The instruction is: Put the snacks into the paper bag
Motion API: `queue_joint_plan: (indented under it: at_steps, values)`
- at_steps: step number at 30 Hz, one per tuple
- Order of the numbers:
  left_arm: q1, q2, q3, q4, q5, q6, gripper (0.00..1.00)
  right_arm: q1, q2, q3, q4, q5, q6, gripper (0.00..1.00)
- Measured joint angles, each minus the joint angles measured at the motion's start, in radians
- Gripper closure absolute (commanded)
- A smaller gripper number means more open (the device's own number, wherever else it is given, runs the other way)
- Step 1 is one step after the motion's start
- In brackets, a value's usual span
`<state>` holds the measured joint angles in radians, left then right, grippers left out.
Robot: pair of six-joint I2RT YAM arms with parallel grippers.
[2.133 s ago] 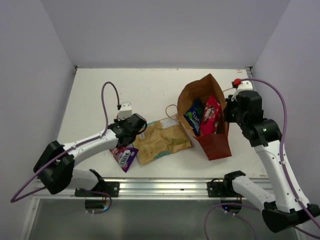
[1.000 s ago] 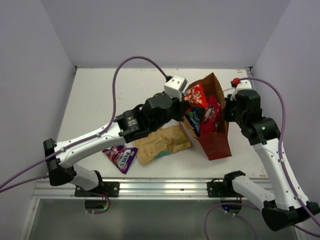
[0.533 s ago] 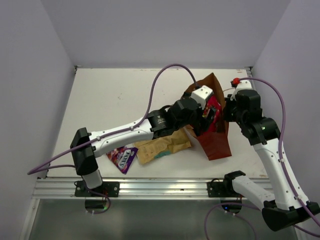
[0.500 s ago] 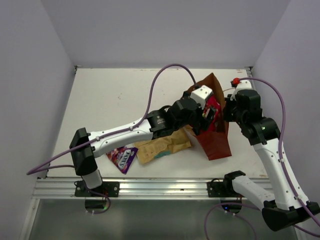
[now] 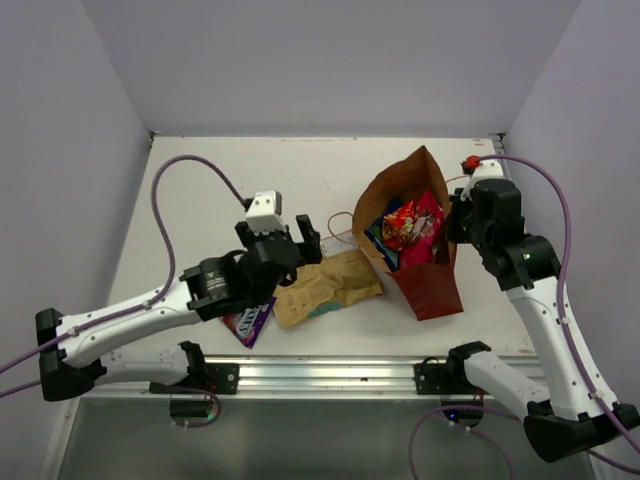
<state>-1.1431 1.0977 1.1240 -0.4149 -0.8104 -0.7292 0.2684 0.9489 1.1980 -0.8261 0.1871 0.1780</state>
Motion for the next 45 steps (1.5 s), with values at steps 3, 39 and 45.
queue_joint_plan:
  at_steps: [3, 39, 45]
  values:
    - [0.001, 0.038, -0.103, -0.165, -0.035, -0.204, 0.0, 0.0, 0.0, 0.0, 0.0, -0.001, 0.0, 1.0]
    - [-0.001, 0.302, -0.375, -0.594, 0.074, -0.726, 1.0, 0.0, -0.026, 0.0, -0.005, -0.048, 0.0, 1.0]
    - [-0.003, 0.342, 0.012, -0.665, 0.014, -0.602, 1.0, 0.0, -0.026, 0.0, -0.005, -0.048, 0.0, 1.0]
